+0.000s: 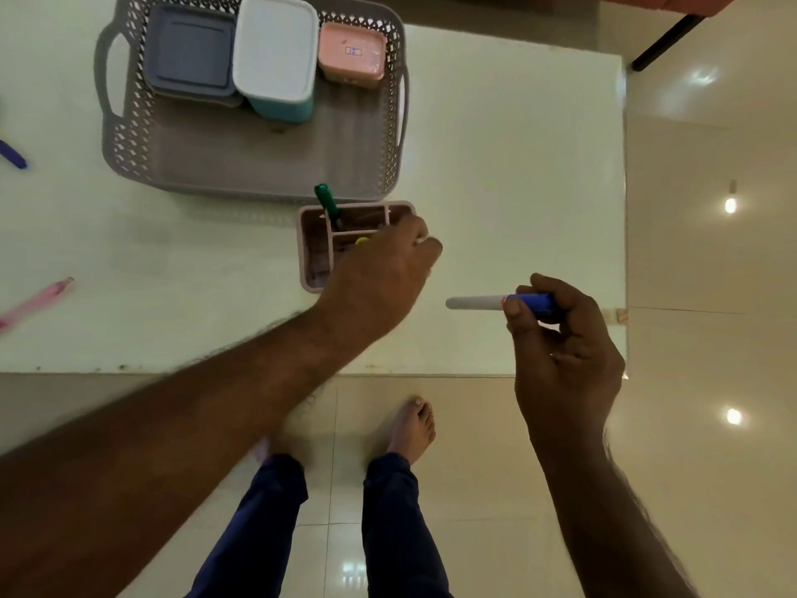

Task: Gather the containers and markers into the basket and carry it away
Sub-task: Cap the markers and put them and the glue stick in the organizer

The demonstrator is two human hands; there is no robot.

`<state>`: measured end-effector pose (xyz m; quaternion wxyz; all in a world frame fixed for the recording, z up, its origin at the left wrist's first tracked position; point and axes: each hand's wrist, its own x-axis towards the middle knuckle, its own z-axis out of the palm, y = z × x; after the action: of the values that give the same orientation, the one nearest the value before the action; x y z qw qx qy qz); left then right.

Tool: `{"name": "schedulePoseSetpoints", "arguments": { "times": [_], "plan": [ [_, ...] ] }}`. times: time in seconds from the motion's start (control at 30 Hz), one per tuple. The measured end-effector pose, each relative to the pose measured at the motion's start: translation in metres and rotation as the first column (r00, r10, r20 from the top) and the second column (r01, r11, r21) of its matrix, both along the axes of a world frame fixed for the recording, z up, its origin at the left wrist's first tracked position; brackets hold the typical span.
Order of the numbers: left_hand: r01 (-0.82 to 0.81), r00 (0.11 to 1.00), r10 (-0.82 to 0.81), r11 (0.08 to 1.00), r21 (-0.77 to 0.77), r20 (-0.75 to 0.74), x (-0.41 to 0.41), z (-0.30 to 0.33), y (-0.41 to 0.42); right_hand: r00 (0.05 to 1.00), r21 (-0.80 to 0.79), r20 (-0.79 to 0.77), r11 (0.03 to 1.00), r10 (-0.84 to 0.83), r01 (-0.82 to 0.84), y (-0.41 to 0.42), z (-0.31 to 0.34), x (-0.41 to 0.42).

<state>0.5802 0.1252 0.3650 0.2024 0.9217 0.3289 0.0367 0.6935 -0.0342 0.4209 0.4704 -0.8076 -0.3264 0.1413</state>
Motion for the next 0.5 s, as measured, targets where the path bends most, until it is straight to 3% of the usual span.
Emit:
{"name": "schedulePoseSetpoints", "arguments": {
  "times": [0.07, 0.17, 0.5],
  "plan": [
    [-0.114, 0.990, 0.119, 0.991, -0.064, 0.081, 0.006, 0.006, 0.013, 1.000, 0.009, -0.006, 1.000, 0.028, -0.028, 0.003, -0.002, -0.001],
    [-0.153, 0.974, 0.164, 0.985, -0.080, 0.156, 0.013, 0.014, 0.030, 0.997, 0.035, -0.007, 0.996, 0.077, -0.077, 0.016, -0.002, -0.004],
    [-0.189, 0.970, 0.214, 0.962, -0.199, 0.114, 0.012, 0.023, 0.044, 0.951, -0.080, 0.171, 0.966, 0.257, -0.247, 0.068, -0.022, -0.008]
  ]
}}
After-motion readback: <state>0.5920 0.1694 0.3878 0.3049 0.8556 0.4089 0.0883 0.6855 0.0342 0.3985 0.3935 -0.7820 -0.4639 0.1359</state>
